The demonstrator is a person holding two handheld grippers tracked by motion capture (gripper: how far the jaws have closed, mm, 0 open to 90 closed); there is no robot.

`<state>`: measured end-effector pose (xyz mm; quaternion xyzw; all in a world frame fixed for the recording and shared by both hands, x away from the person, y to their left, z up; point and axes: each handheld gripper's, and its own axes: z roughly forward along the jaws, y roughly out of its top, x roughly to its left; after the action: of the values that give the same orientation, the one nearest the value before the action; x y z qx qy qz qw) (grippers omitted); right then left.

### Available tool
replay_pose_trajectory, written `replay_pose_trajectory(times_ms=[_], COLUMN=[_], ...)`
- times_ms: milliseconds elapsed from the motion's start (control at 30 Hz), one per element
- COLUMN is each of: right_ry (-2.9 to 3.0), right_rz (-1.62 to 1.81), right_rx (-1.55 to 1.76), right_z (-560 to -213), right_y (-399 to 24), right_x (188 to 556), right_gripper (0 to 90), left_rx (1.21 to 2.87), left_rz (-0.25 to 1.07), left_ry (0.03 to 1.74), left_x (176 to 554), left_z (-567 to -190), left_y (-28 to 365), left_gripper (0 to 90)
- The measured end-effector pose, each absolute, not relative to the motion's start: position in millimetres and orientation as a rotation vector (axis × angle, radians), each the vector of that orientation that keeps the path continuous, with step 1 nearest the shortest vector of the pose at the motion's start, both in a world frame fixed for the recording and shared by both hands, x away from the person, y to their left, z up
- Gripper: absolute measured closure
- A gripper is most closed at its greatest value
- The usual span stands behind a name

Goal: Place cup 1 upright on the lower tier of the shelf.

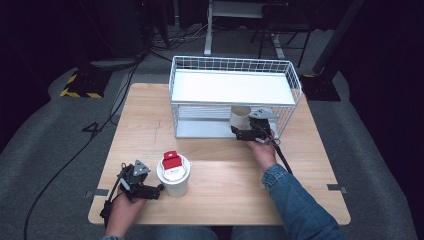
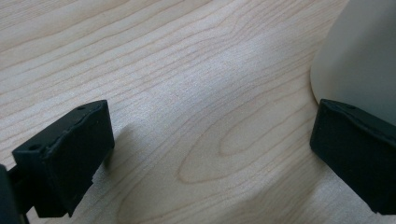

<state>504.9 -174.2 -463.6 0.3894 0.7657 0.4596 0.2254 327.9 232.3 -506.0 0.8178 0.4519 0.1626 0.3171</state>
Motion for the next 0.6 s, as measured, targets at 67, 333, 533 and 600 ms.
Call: replay_pose_trajectory(times_ms=[67,333,533,600], right_ry=[2.116,2.137,2.142,2.147], right_rz=[1.273,1.317,1.344,1.349], right_rx=[1.069,1.002,0.978,0.962], right_z=[-463,-444,-430,-425], right_y=[-175,-191,-205,-210], right_x=[502,467,451,446], right_gripper=[7.8,8.1,8.4,8.4], left_rx=[2.152,2.153,2.150,2.150], left_rz=[0.428,0.428,0.426,0.426], left_ry=[1.190,1.190,1.193,1.192], left_x=[328,328,328,328], left_z=[-506,-506,-506,-506], left_y=[232,232,232,232], left_gripper=[0.3,0.3,0.2,0.3])
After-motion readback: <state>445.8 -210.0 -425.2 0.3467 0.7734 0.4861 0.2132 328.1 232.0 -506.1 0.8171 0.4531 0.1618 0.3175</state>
